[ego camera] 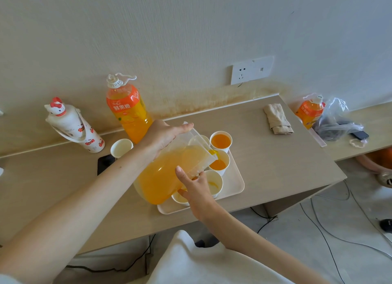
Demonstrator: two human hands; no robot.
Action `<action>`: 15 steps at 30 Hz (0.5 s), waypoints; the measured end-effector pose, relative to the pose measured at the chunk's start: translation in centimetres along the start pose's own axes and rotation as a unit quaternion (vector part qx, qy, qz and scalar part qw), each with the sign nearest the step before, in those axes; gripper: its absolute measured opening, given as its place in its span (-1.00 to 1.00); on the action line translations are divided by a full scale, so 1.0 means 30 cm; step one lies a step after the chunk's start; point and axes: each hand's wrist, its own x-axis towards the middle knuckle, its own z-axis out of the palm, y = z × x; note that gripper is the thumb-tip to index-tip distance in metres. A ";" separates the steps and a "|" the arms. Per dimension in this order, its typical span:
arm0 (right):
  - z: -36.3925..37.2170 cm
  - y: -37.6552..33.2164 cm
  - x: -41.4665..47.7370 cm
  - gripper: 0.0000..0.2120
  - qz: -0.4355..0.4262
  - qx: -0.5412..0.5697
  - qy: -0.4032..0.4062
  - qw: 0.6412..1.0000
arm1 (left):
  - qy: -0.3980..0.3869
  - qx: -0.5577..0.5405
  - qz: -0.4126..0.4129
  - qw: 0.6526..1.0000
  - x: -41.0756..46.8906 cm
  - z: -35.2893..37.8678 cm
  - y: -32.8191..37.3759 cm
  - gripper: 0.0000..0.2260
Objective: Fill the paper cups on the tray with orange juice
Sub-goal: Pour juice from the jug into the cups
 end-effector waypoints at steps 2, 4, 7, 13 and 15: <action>0.001 -0.001 0.003 -0.26 0.000 0.000 0.000 1.000 | 0.001 0.000 -0.001 1.000 0.001 -0.001 0.000 -0.49; 0.002 0.002 0.005 -0.23 0.001 -0.001 0.002 1.000 | 0.003 0.006 -0.001 1.000 0.001 -0.003 0.001 -0.49; 0.005 0.004 0.007 -0.20 0.003 -0.004 0.004 1.000 | 0.002 0.011 -0.002 1.000 -0.001 -0.003 0.003 -0.49; 0.004 0.007 0.011 -0.20 0.002 -0.006 0.000 1.000 | 0.016 0.007 0.004 1.000 -0.024 -0.006 0.022 -0.50; 0.005 0.005 0.009 -0.21 0.002 -0.007 -0.003 1.000 | 0.029 0.014 0.002 0.999 -0.029 -0.004 0.030 -0.51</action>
